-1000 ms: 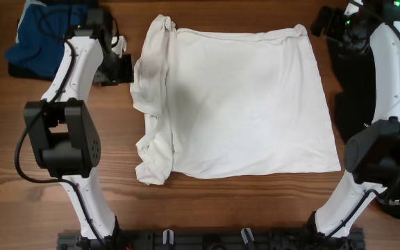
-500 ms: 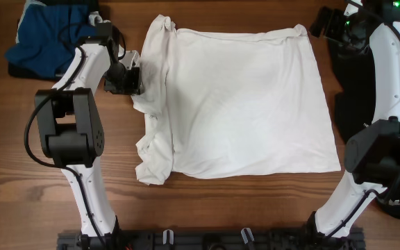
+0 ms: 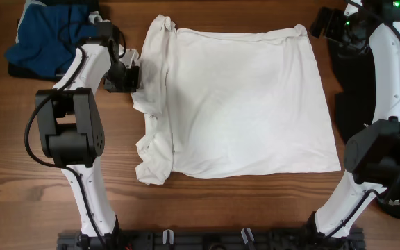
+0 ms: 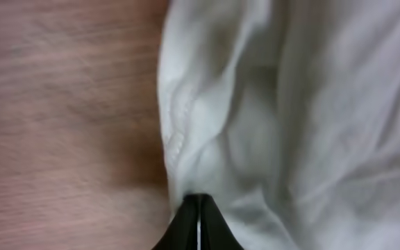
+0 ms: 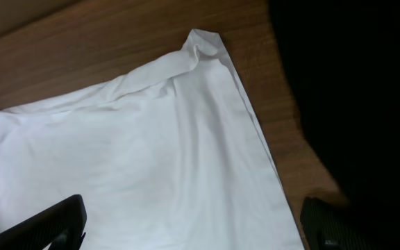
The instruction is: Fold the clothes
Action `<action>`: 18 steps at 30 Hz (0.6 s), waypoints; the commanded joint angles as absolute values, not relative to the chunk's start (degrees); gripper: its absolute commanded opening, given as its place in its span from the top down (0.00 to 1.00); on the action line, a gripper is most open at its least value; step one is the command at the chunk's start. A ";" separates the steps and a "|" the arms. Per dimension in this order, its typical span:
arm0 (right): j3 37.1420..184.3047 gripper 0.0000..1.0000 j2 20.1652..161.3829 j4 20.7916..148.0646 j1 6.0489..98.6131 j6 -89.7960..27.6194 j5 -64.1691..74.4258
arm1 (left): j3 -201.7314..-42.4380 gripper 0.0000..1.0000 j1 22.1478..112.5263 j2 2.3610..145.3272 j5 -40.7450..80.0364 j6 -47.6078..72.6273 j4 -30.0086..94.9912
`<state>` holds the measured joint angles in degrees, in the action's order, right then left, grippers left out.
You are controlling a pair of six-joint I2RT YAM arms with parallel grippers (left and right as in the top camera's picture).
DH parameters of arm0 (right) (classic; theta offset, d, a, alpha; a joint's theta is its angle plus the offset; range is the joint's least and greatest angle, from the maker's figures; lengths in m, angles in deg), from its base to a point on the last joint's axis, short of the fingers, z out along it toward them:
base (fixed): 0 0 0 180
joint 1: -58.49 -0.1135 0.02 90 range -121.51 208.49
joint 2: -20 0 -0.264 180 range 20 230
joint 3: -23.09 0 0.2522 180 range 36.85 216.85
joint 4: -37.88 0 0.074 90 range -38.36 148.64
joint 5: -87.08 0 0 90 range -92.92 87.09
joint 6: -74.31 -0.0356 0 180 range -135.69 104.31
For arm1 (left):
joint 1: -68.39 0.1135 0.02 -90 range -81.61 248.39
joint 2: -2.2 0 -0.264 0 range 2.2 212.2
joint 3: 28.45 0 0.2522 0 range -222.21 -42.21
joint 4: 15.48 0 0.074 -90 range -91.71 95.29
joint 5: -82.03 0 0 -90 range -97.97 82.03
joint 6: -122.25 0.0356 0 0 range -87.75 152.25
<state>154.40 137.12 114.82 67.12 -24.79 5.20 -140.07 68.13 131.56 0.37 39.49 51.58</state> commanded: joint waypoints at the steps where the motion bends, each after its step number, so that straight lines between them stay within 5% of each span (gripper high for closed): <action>1: 154.45 0.01 136.93 114.91 66.72 -23.98 5.90 | -139.18 0.96 69.14 133.20 -12.07 39.14 47.58; 14: 154.45 0.01 136.90 114.69 66.72 -23.55 5.90 | -139.20 0.89 72.72 133.13 -20.29 41.11 26.69; 18: 154.47 0.00 136.88 114.23 66.72 -23.20 5.93 | -141.23 0.87 70.71 131.16 -20.24 40.41 31.87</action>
